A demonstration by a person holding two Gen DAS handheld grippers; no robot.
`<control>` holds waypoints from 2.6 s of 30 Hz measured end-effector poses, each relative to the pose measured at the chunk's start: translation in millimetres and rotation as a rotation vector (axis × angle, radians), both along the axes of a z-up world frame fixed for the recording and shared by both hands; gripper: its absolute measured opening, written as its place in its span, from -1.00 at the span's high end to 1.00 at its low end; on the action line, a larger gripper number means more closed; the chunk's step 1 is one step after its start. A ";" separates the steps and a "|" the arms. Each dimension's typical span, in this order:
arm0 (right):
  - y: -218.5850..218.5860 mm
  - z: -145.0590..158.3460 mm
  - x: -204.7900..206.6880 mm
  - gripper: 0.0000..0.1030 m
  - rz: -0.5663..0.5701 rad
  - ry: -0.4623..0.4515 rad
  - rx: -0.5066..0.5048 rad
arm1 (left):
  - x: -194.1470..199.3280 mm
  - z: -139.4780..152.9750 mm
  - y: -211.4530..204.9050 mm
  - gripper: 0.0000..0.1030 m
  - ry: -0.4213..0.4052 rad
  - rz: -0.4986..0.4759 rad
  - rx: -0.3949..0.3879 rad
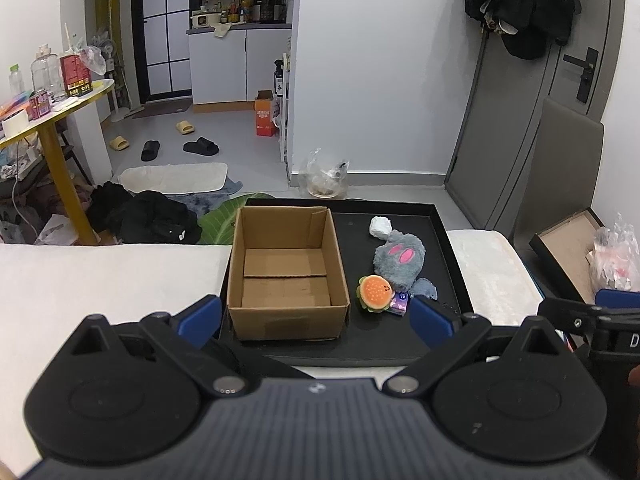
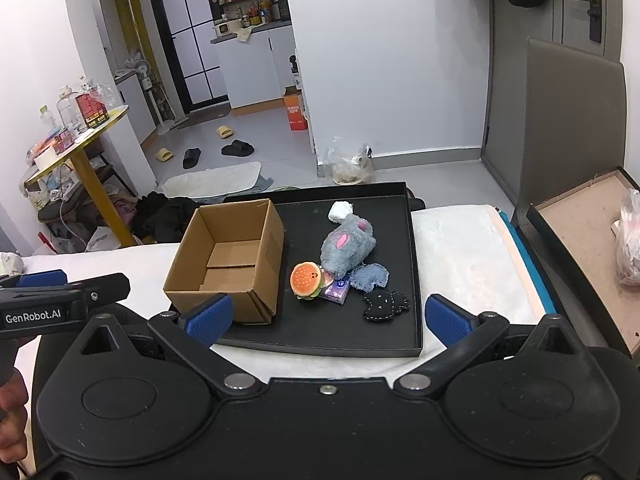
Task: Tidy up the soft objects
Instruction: 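Move the right gripper over the black stitched plush and close on it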
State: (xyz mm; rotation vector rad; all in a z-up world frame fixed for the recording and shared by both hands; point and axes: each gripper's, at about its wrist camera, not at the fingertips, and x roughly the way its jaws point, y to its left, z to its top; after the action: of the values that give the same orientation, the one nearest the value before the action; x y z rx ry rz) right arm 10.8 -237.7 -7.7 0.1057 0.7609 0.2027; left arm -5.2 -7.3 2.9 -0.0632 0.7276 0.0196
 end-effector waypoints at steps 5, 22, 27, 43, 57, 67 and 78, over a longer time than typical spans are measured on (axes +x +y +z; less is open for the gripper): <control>1.0 -4.6 7.1 -1.00 -0.004 0.006 -0.006 | 7.3 -2.8 1.3 -0.94 0.008 -0.007 0.008; -2.9 -29.2 41.6 -1.00 -0.027 0.053 0.023 | 45.6 -23.6 26.3 -0.94 0.049 0.043 -0.001; -3.5 -40.6 54.4 -1.00 -0.044 0.077 0.041 | 59.6 -34.8 34.4 -0.93 0.070 0.063 0.010; -14.3 -69.6 89.1 -0.91 -0.097 0.118 0.087 | 96.6 -66.7 67.4 -0.90 0.138 0.096 0.009; -31.8 -98.3 120.2 -0.62 -0.187 0.158 0.140 | 128.7 -89.2 90.3 -0.80 0.183 0.128 -0.005; -26.0 -131.7 134.6 -0.39 -0.227 0.200 0.186 | 141.6 -109.8 103.8 -0.53 0.235 0.151 -0.040; -25.0 -167.0 149.9 -0.37 -0.251 0.259 0.207 | 161.0 -132.0 118.4 -0.11 0.315 0.189 -0.110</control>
State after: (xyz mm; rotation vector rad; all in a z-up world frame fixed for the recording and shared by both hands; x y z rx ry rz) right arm 160.6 -262.7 -174.7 0.4282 0.9748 0.0278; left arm 155.9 111.2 -129.1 -0.2383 1.0352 0.1730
